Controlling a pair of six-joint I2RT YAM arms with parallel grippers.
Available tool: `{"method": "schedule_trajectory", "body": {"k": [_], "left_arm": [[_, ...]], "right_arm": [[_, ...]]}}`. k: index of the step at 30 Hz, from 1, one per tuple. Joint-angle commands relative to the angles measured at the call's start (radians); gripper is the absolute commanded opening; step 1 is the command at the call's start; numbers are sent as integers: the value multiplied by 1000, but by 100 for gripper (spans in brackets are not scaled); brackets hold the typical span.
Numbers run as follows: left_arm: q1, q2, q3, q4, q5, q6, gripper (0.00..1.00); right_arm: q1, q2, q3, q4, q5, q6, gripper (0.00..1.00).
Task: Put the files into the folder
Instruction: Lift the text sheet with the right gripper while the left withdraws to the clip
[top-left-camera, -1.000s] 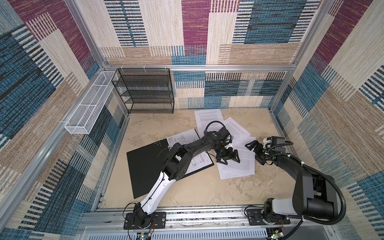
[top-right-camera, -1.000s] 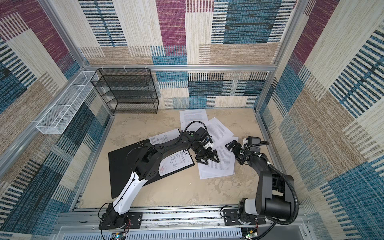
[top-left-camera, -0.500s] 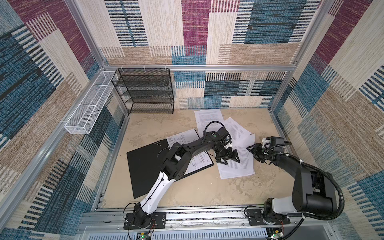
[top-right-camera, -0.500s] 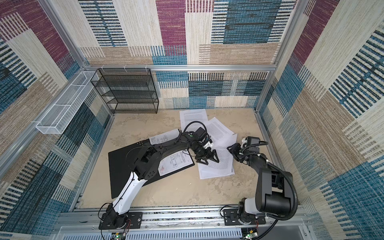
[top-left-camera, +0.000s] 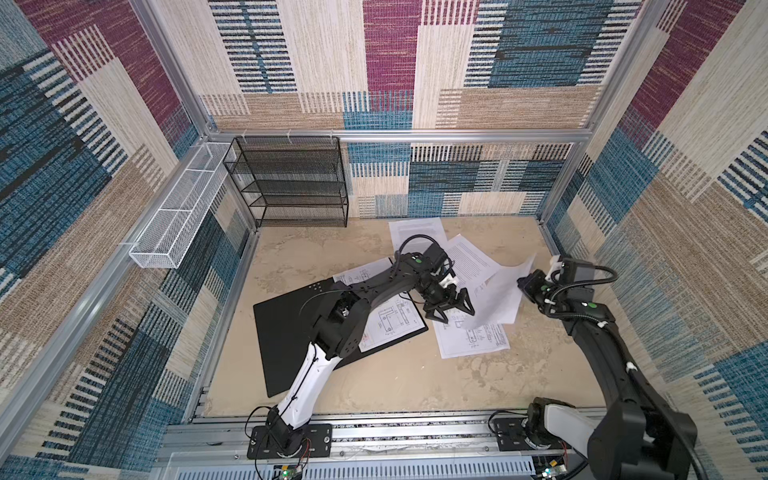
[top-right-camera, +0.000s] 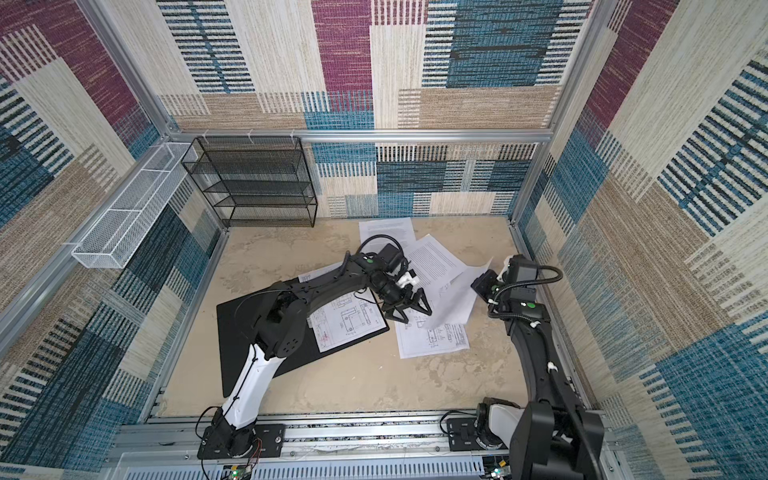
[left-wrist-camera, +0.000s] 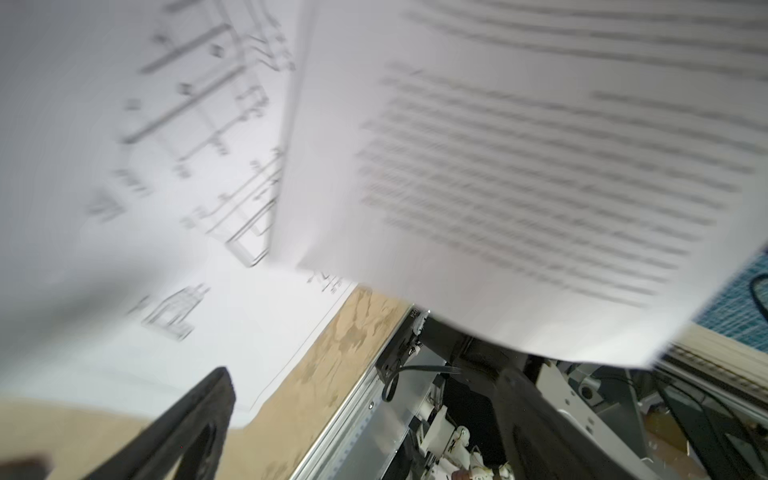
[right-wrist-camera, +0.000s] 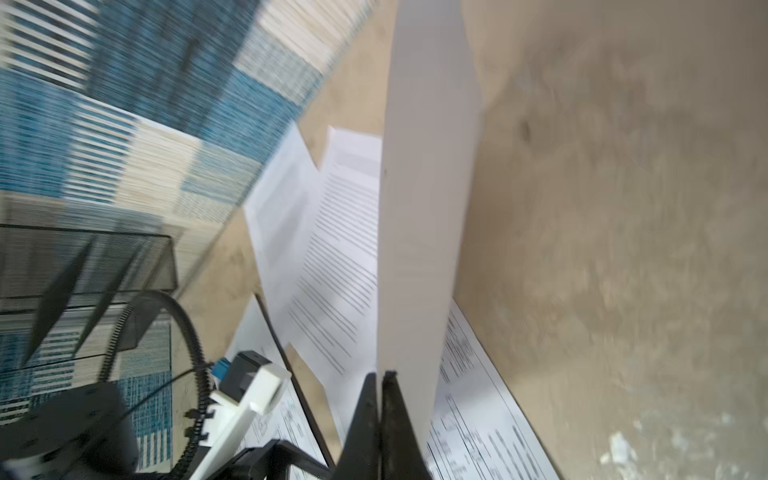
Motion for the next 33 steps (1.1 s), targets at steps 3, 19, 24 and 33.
{"method": "schedule_trajectory", "body": {"k": [3,19,24,33], "left_arm": [[178,-436,-219,-45,-133,19,97],[821,-721,-746,-79,-220,117,97],[851,-675,-775,-59,-282,120,97],[861,-565,-771,-95,-366,153,97]], "right_arm": [[11,-47,103,-180,64,-61,0],[626,364,612,-41,-28,-45,0],[730,472,688,38,-138,-12,0],[699,583,538,94,-139,-60,0]]}}
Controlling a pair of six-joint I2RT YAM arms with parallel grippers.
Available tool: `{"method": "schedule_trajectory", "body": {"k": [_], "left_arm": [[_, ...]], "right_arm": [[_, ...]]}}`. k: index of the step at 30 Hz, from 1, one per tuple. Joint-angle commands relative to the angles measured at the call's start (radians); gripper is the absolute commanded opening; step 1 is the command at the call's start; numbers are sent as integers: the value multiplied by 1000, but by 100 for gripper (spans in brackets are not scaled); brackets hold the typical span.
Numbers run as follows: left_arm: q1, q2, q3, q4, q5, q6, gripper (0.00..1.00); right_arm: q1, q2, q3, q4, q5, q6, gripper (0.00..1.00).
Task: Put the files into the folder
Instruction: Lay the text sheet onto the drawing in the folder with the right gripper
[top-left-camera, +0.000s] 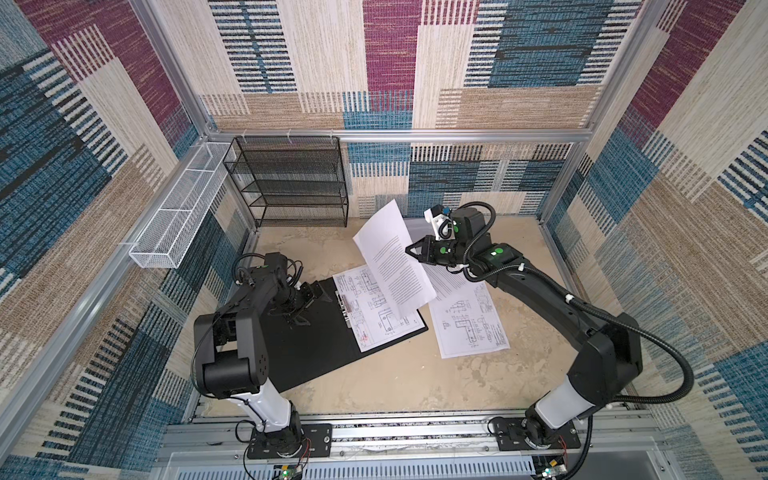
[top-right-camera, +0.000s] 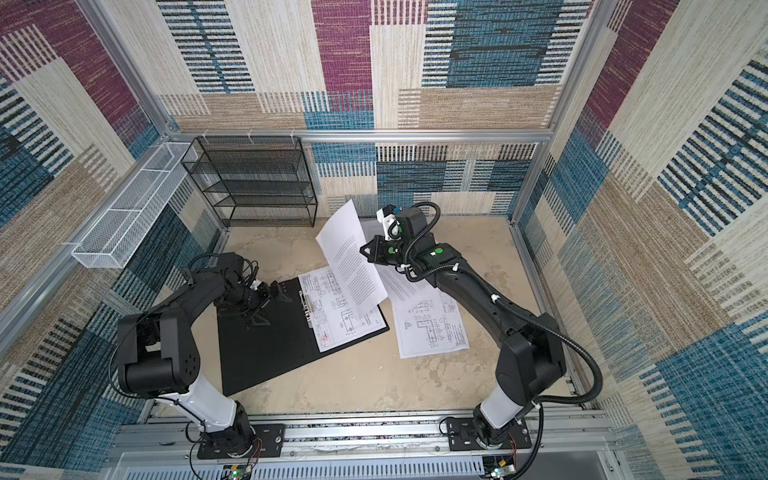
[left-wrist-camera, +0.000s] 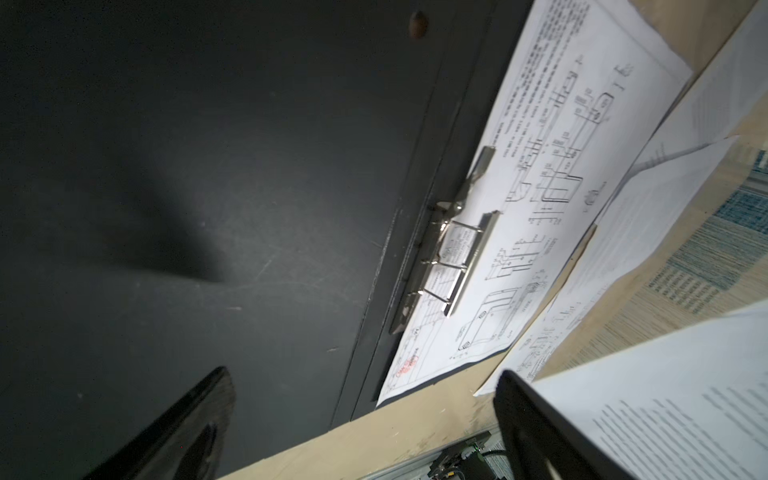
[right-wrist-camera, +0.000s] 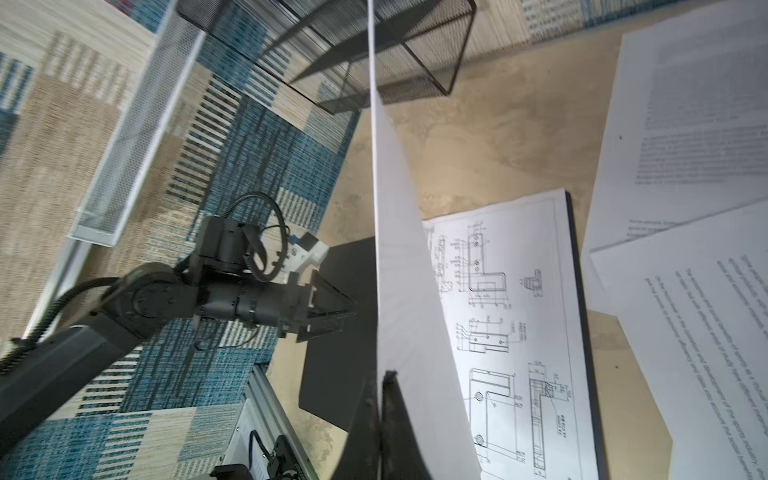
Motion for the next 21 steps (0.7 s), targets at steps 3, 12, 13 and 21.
{"method": "schedule_trajectory", "body": {"k": [3,12,13,21], "left_arm": [[5,19,-1,-19,-51,40,97],[6,57,-6,-28,-56,50,97],[6,62,-5,-29,-55,51,97],[6,96,2,-35,-71,55,97]], "right_arm": [[-6,122,-47,79,-19,-38,0],[1,314,-9,124,-15,-93,0],[2,328,-3,120,-14,-98,0],[22,390,24,119,-25,-106,0]]}}
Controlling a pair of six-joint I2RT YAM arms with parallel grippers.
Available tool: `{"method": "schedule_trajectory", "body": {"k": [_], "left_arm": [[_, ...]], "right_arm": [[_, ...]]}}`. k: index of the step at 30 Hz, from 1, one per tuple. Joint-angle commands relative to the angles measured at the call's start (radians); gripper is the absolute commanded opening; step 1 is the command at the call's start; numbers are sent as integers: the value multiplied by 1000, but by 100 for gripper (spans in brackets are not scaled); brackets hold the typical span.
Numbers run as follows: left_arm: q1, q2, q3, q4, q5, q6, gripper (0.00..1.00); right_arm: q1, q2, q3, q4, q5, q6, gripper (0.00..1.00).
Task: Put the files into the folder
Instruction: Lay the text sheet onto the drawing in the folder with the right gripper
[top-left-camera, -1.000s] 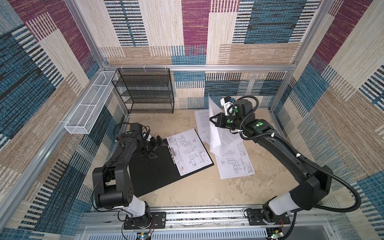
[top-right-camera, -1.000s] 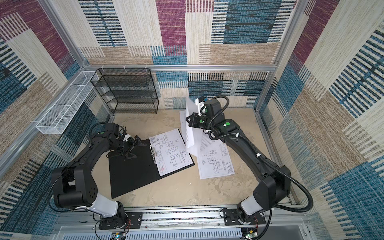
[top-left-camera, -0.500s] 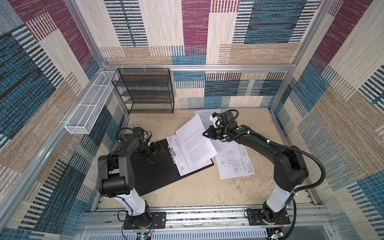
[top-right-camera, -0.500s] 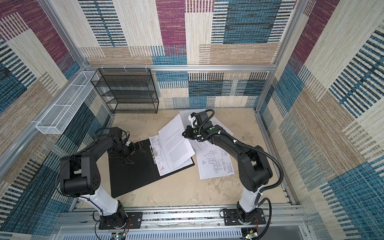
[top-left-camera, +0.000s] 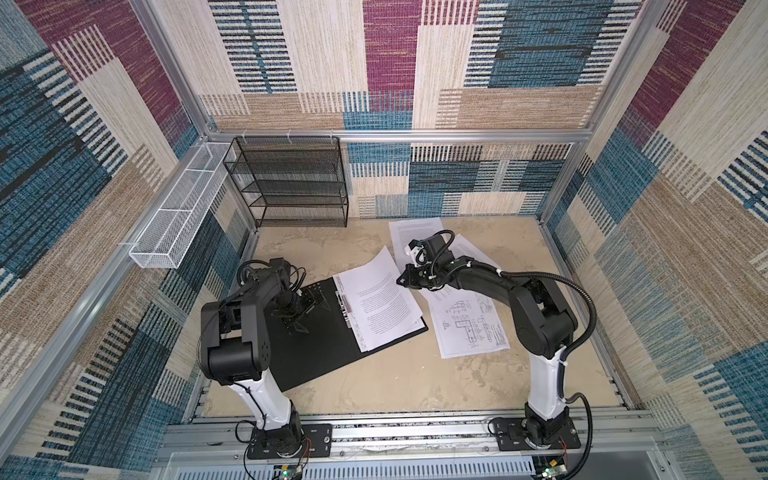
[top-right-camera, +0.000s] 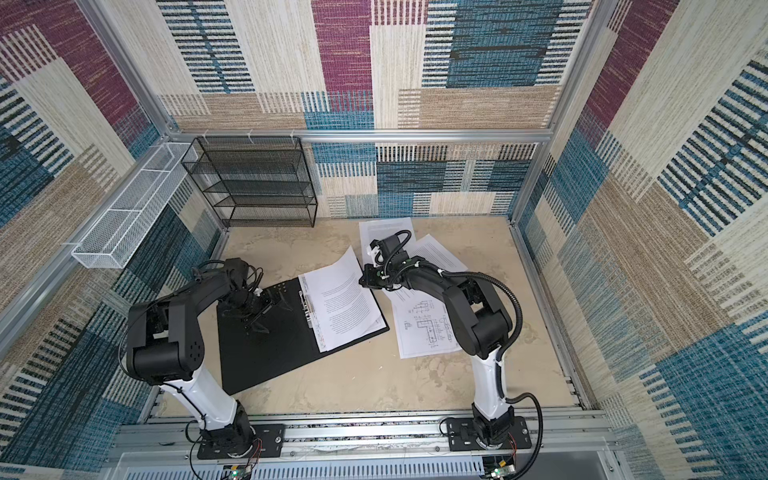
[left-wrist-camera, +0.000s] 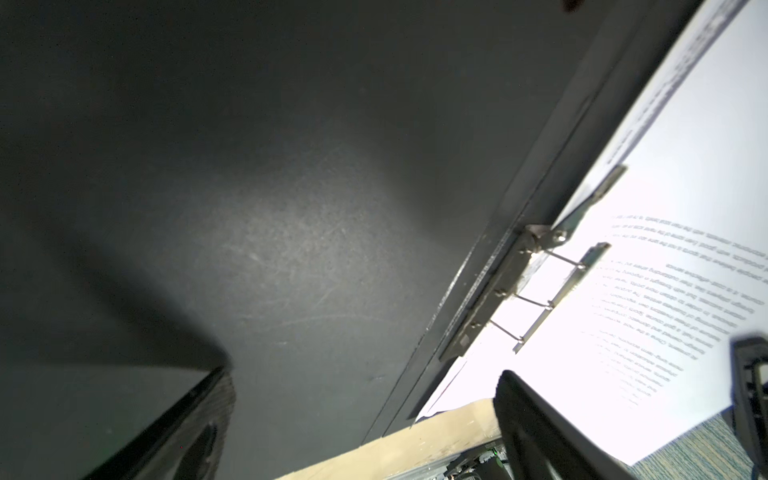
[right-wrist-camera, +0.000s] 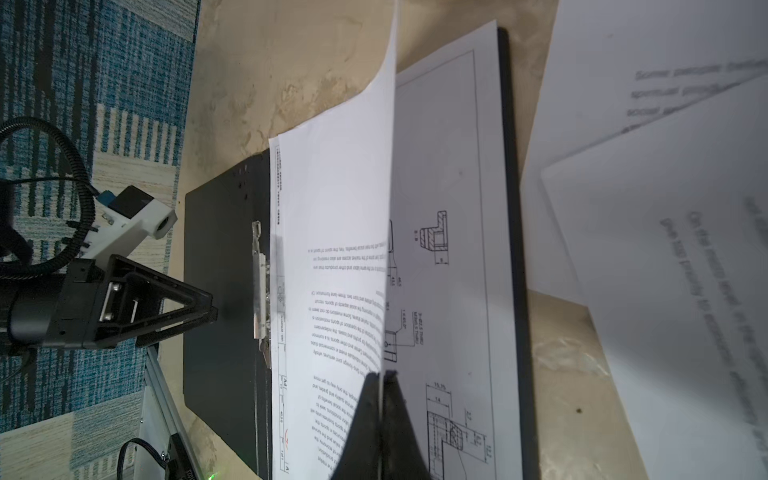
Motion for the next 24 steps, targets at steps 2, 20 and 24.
{"method": "schedule_trajectory", "body": {"k": [2,20,24], "left_arm": [[2,19,9,-26,-27,36,97],[2,38,14,-26,-19,36,97],[2,40,16,-26,-19,37,97]], "right_arm": [[8,14,14,34,-16,-7,0],[22,37,17,56,-26,25,0],[23,35,15,55,-24,32,0]]}}
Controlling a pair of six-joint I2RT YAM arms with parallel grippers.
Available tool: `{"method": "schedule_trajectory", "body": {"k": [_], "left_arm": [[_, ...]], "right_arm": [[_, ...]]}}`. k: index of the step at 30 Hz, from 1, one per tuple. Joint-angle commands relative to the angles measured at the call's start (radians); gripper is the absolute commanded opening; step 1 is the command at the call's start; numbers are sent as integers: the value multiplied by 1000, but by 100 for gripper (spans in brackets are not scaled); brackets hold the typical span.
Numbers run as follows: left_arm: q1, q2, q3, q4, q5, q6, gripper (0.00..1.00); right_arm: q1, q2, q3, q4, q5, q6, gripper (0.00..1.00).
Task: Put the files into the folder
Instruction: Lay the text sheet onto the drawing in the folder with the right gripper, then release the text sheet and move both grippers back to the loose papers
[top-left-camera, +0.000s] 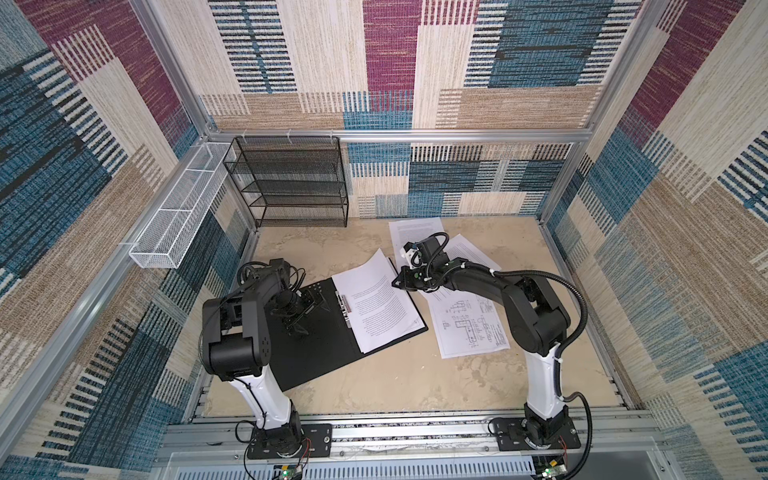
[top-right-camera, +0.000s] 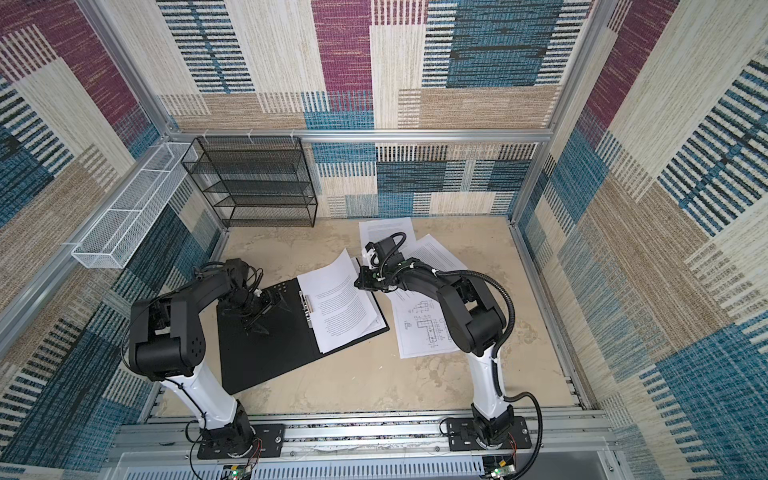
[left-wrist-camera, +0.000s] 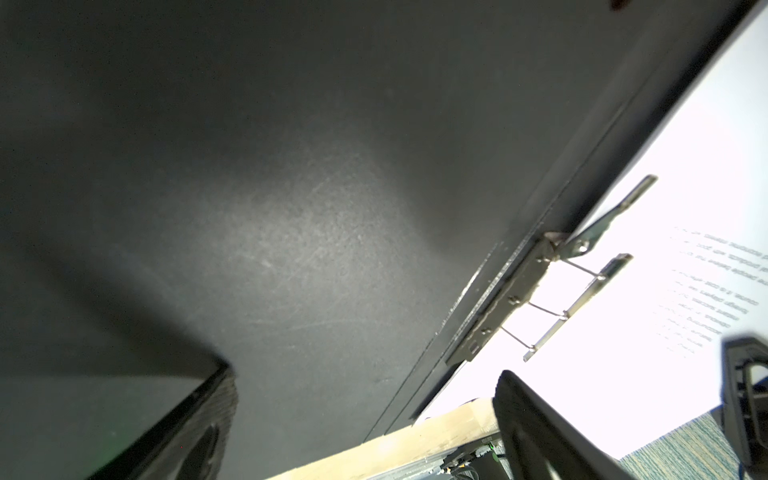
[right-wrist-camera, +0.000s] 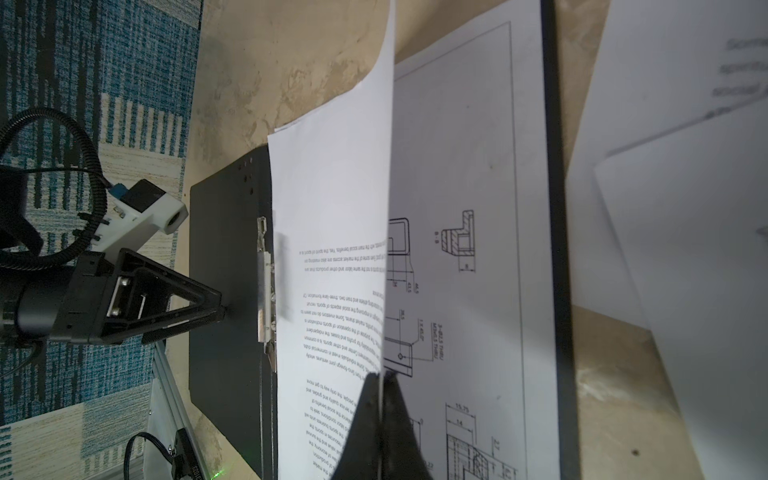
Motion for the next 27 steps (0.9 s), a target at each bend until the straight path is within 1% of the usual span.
{"method": "schedule_trajectory", "body": {"k": [1,7,12,14,16,17,21,27], "left_arm": [[0,9,2,-9,-21,38,97],[0,10,1,-9,-20,37,97],[0,7,-1,-9,-20,37,97],[0,6,-4,-8,-20,37,96],[0,7,-4,-7,-21,37,96],[0,7,-2,-9,-22,38,96],[-1,6,-1,-8,-22,37,96],[-1,7,1,-8,-23,37,96]], "right_arm": [[3,-4,-4,31,2,19,0],[4,-13,-15,33,5,21,1],[5,-6,-16,29,11,21,7],[4,-8,-16,23,17,21,14],[6,-5,-5,0,38,20,17],[6,-6,-2,-10,51,21,20],[5,-21,0,-44,103,24,37],[7,-36,15,-102,181,30,59]]}}
